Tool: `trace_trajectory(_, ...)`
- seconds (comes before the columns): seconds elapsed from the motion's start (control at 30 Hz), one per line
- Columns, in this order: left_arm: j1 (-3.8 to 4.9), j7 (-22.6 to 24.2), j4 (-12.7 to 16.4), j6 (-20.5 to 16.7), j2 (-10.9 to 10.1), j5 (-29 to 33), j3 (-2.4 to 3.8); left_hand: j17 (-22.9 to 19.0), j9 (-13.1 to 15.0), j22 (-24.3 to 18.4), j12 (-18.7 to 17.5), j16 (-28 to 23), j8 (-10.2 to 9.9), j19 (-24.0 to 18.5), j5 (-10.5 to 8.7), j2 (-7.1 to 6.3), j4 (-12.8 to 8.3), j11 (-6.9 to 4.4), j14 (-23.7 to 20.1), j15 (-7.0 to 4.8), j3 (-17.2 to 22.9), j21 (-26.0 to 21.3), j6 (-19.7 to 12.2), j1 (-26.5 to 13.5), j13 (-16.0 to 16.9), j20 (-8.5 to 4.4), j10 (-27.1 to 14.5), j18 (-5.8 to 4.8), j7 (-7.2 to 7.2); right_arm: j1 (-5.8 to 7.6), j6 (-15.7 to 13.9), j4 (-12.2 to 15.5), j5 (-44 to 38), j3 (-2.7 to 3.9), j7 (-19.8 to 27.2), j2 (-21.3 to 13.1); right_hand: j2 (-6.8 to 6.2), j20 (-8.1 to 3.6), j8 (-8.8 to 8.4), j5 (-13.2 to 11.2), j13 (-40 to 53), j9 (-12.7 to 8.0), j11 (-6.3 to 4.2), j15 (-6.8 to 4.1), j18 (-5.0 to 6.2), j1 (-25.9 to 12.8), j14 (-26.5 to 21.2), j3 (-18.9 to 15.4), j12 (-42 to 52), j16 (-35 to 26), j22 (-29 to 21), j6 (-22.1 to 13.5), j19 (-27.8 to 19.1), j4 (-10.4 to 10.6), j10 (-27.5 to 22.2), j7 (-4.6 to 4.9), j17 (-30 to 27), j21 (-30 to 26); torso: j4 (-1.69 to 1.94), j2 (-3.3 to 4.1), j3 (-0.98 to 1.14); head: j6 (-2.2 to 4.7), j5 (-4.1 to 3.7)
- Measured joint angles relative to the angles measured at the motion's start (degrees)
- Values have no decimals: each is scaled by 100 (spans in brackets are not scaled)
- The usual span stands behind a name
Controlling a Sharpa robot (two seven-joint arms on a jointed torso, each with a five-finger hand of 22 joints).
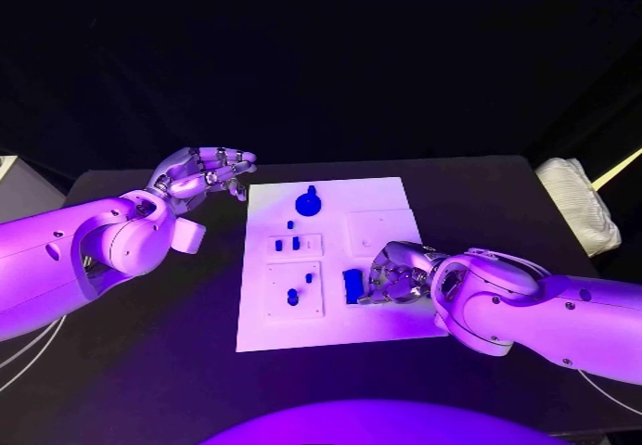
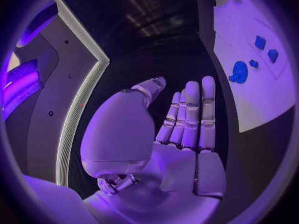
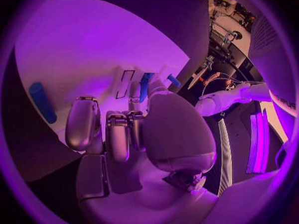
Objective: Assemble the parts on the task board
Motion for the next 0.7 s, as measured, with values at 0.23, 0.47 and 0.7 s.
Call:
trace_trajectory(0.23,0,-3,-2,-2,0,0,0,0,0,0,0,0,0,0,0,0,0,0,0,0,0,0,0,0,0,0,0,0,0,4,22,3,6,0,0,-54,-147,0,22,2,0,35,0,0,0,111,0,-25,-39,0,0,-89,0,-20,0,19,5,-117,-1,-3,-2,14,-13)
trace_trajectory(0.47,0,-9,-8,-4,3,0,0,0,0,-6,0,0,0,0,0,23,16,0,0,0,-16,0,0,23,1,0,0,0,0,-4,-320,179,26,-5,87,-242,-310,35,-335,5,0,-59,126,76,0,-191,9,-152,-148,0,-1,-544,9,26,-1,257,4,-296,3,-3,-5,25,-43)
trace_trajectory(0.7,0,-11,-17,-4,7,0,0,1,0,-6,24,0,0,0,0,23,17,0,0,0,-17,0,0,23,1,0,0,0,0,21,-872,415,85,-6,223,-718,-323,85,-468,140,0,-83,186,136,-1,-205,-11,-253,-149,0,-1,-639,0,3,-1,311,4,-330,-1,-9,-5,55,-97)
